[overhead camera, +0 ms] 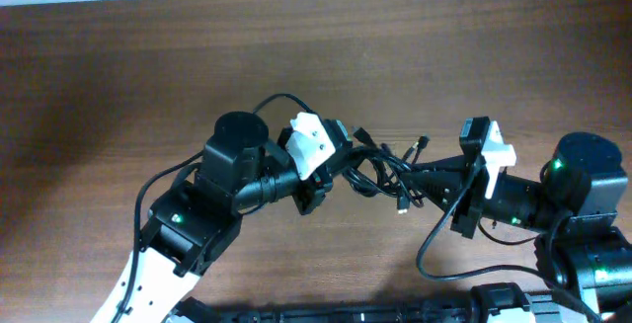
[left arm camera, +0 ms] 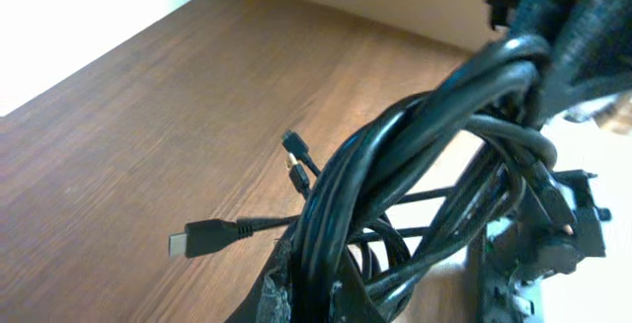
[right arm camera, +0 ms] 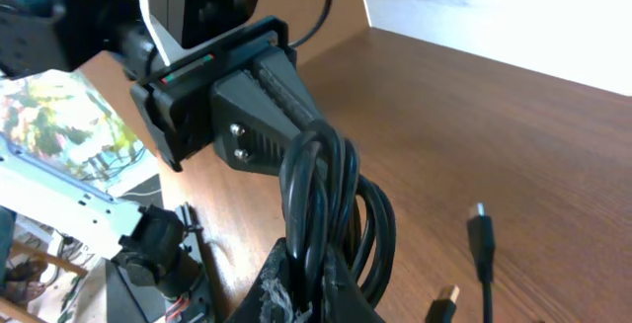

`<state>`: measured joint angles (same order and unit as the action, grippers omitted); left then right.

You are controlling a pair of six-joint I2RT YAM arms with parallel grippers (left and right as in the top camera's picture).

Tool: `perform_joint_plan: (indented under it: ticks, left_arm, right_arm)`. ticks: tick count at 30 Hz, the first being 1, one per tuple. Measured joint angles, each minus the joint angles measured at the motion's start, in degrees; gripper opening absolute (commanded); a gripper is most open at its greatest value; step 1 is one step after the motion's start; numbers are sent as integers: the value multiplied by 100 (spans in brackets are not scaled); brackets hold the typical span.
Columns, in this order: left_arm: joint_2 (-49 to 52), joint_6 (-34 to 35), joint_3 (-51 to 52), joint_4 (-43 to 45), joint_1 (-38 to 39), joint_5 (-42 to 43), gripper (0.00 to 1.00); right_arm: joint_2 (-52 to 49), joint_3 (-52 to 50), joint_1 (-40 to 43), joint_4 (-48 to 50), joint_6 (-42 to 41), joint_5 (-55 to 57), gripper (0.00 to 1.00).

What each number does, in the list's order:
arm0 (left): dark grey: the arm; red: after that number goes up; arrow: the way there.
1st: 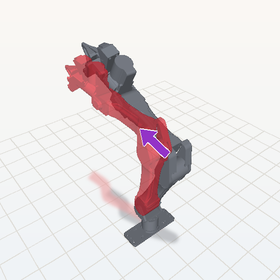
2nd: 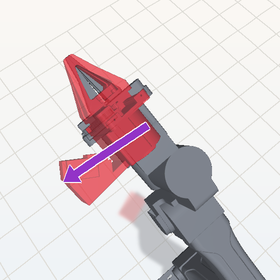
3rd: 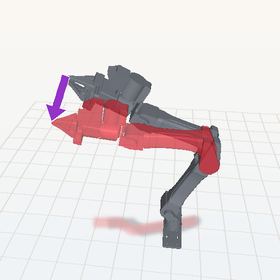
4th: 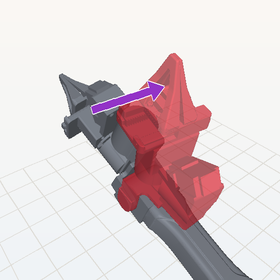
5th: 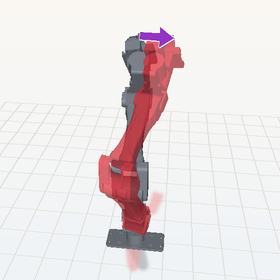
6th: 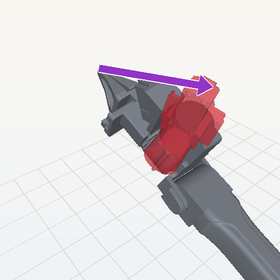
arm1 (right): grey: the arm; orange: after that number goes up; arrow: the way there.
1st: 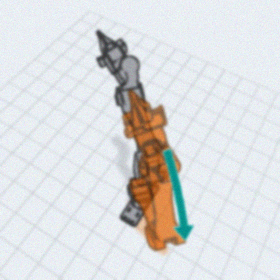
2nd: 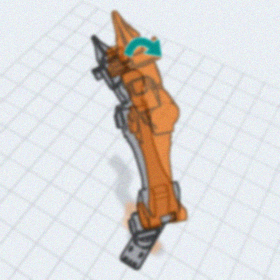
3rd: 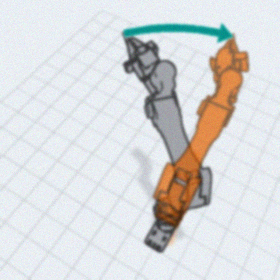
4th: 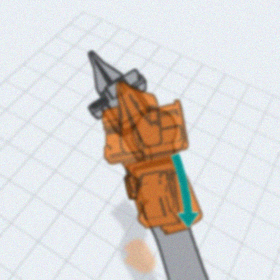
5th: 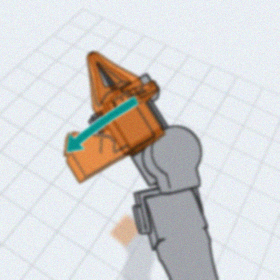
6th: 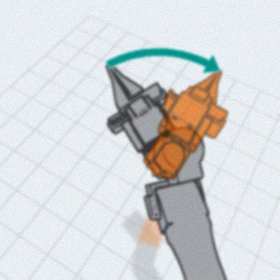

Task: Untangle cables

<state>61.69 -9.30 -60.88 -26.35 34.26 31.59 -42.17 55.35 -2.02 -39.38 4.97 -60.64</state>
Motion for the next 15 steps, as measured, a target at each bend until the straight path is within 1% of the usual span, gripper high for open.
perform_joint_plan:
  ticks: [4, 11, 13, 15]
  left_arm:
    - [-9, 494, 0, 22, 55, -420, 0]
    - [-15, 1209, 2, 435, 55, -669, 0]
    - [-15, 1534, 2, 586, 55, -732, 0]
    - [-15, 1910, 2, 778, -31, -986, 0]
  right_arm:
    - [-26, -13, 0, 0, -7, 125, 4]
    - [-24, -13, 0, 2, -4, 151, 4]
    - [-24, -13, 0, -4, -4, 164, 4]
    - [13, -13, 2, -39, 0, 164, 4]
